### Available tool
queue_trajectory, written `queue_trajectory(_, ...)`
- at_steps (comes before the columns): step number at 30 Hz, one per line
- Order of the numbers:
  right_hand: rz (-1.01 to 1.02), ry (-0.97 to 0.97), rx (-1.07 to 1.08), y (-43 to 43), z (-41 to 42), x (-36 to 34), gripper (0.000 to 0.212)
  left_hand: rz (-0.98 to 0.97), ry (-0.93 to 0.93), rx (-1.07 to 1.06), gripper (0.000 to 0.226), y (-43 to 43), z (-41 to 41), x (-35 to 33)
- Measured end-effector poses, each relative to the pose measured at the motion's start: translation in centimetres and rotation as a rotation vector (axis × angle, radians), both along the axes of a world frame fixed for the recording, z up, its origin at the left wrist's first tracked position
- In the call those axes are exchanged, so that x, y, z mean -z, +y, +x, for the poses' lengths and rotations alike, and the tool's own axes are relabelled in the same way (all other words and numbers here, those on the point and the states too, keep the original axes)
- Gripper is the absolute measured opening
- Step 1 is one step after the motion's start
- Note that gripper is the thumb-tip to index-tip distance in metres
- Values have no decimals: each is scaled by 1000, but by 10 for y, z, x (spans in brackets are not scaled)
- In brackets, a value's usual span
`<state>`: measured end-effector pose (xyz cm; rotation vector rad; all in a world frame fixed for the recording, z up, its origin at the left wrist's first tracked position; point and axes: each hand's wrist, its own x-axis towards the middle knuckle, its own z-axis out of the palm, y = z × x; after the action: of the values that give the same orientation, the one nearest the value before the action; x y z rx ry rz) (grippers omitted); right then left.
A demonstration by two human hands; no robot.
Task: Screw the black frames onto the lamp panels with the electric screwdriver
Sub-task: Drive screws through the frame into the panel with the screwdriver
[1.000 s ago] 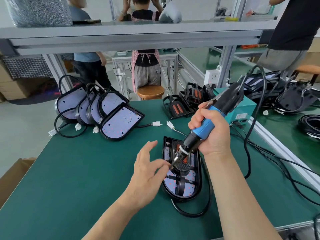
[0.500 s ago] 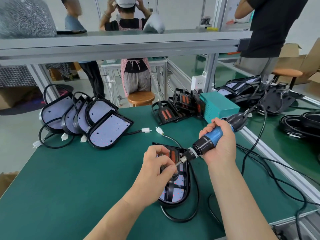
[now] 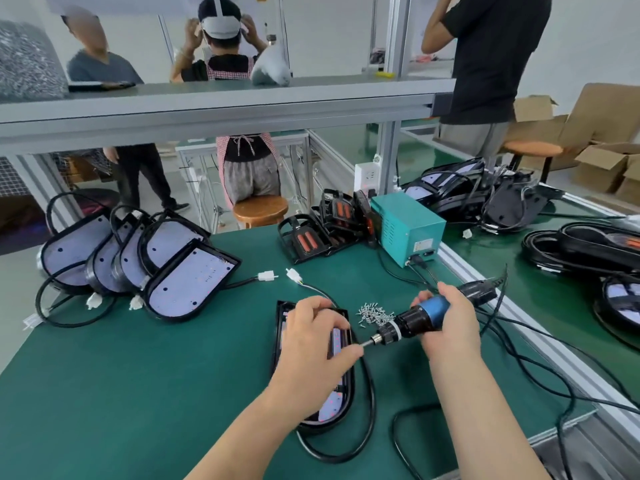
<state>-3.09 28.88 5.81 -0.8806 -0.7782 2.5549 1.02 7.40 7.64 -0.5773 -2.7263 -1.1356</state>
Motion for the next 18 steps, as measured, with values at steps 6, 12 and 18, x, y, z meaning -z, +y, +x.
queue_trajectory(6,288,-131,-68,30,-9,14,37,246,-274,-456,61,-35,-27,1)
queue_trajectory(12,843,-398,-125,52,-22,25,36,369,-654,-432,57,-41,-36,14)
queue_trajectory(18,1338,-694,-172,63,-25,25,57,406,-811,-257,74,-43,-36,16)
